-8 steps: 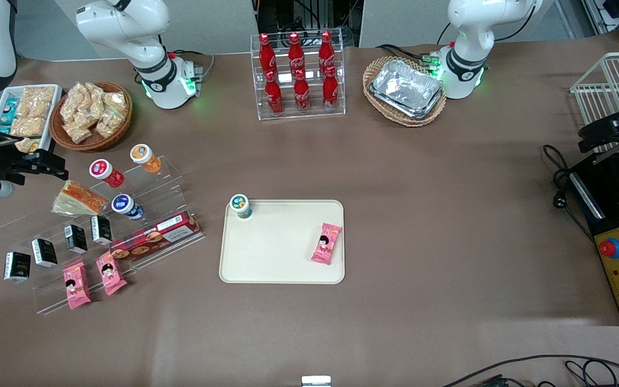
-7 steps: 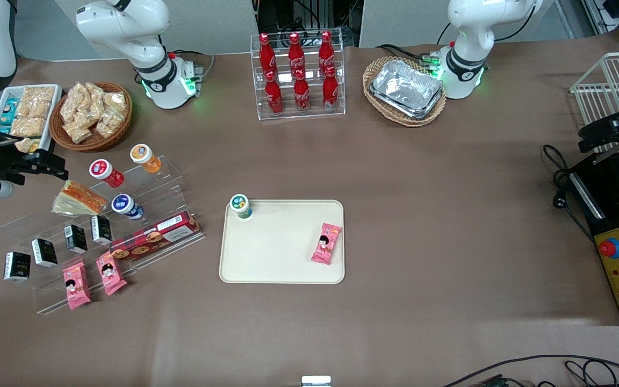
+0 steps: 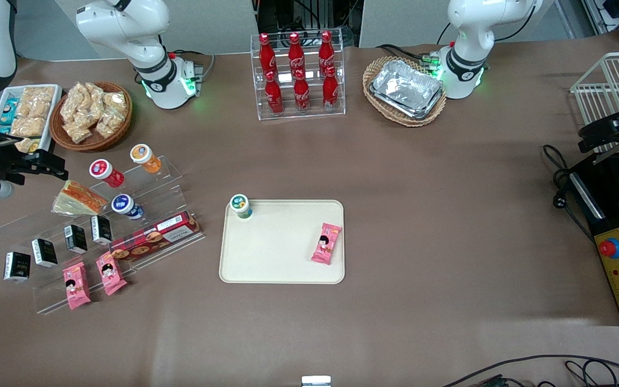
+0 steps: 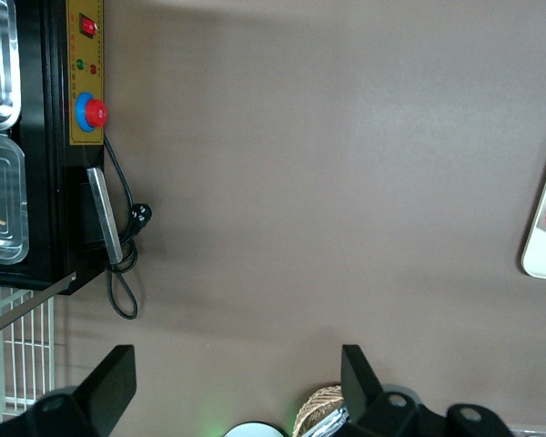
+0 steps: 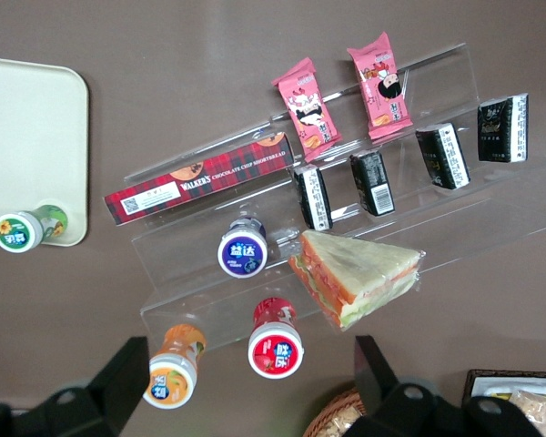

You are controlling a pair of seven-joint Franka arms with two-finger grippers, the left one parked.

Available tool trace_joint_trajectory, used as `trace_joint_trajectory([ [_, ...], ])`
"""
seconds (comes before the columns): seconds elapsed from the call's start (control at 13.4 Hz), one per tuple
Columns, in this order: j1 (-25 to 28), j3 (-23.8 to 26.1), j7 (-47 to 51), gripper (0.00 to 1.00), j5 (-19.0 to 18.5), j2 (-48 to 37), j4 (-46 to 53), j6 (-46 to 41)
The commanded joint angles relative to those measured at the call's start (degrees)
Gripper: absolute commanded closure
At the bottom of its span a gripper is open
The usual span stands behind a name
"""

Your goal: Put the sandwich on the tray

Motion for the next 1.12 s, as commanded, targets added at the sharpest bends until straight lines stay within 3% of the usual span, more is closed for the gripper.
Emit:
trace_joint_trajectory([
  [0.0,-0.56,0.17,1.54,0.00,0.36,0.74,1.44,-0.02],
  [0.22,-0.73,-0.01,8.37,0.00,0.19,0.82,2.06,-0.02],
  [0.6,-0.56,0.08,35.60,0.00,0.63,0.82,2.67,-0.11],
  [1.05,-0.91,-0.44,59.50,0.00,0.54,2.23,2.67,-0.02],
])
